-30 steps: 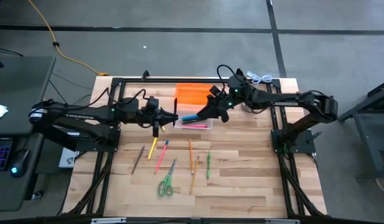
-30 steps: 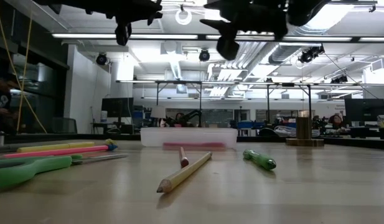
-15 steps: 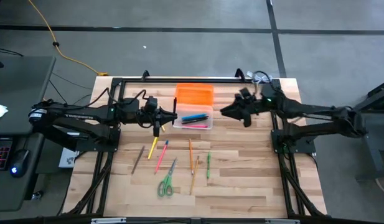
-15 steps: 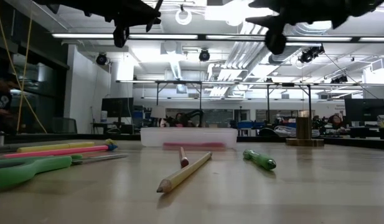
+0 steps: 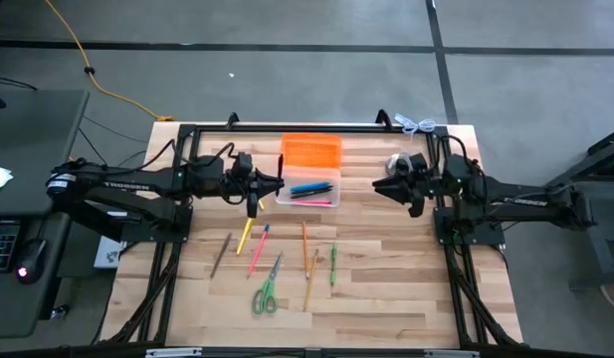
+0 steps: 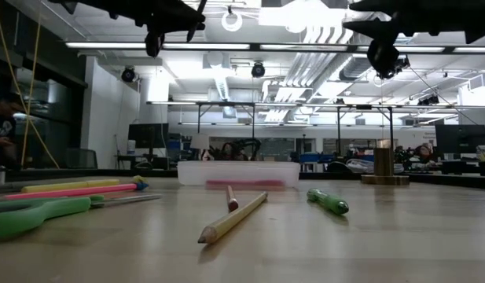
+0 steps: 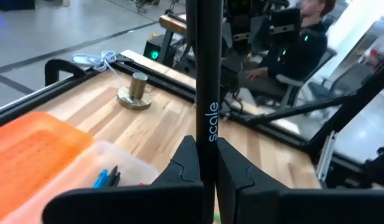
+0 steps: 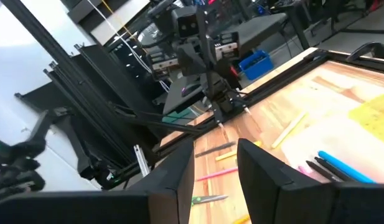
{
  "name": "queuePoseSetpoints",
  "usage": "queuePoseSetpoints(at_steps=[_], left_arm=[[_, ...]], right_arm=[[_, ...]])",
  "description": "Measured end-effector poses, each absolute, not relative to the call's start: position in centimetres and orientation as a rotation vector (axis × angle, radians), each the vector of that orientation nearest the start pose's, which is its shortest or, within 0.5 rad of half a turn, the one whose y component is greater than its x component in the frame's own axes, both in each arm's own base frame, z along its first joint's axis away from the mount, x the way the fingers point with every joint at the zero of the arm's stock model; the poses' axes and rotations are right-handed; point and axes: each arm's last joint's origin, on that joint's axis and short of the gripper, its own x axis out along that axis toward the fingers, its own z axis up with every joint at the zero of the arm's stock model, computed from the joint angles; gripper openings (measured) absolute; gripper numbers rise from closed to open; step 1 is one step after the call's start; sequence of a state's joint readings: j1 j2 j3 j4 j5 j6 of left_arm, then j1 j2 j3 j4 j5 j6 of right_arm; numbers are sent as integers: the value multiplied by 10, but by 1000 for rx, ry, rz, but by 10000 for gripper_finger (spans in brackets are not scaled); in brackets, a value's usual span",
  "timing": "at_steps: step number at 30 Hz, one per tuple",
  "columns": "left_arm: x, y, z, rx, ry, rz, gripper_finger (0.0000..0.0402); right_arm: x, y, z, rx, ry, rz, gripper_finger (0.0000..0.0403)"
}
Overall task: Pick & place school supplies into a supply box
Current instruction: Put the black pen into the transparent supply box
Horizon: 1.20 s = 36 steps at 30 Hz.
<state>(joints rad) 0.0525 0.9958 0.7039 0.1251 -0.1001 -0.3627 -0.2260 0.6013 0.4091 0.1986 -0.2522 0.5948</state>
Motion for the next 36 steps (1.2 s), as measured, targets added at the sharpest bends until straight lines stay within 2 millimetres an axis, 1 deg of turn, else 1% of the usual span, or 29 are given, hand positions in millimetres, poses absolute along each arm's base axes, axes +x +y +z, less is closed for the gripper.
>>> queuePoseSetpoints(at_steps=[3, 7, 10, 14, 21, 31, 36], left_arm=[[228, 15, 303, -313, 201, 201, 37], [240, 16, 310, -251, 330, 221, 37], [251, 17, 315, -207, 391, 225, 37], [264, 18, 311, -178, 490, 239, 37], [278, 19, 302, -150, 644, 247, 37], [299, 20, 294, -71, 761, 230, 37], [308, 28, 295, -53, 788, 247, 37]], right_arm=[[145, -25, 261, 563, -9, 3, 98], [141, -23, 258, 557, -15, -29, 98], [137, -23, 257, 553, -2, -33, 98], [131, -22, 256, 549, 13, -48, 98], [118, -20, 259, 534, -18, -79, 98], [104, -18, 263, 508, -70, -86, 98], [100, -17, 261, 500, -57, -102, 99]])
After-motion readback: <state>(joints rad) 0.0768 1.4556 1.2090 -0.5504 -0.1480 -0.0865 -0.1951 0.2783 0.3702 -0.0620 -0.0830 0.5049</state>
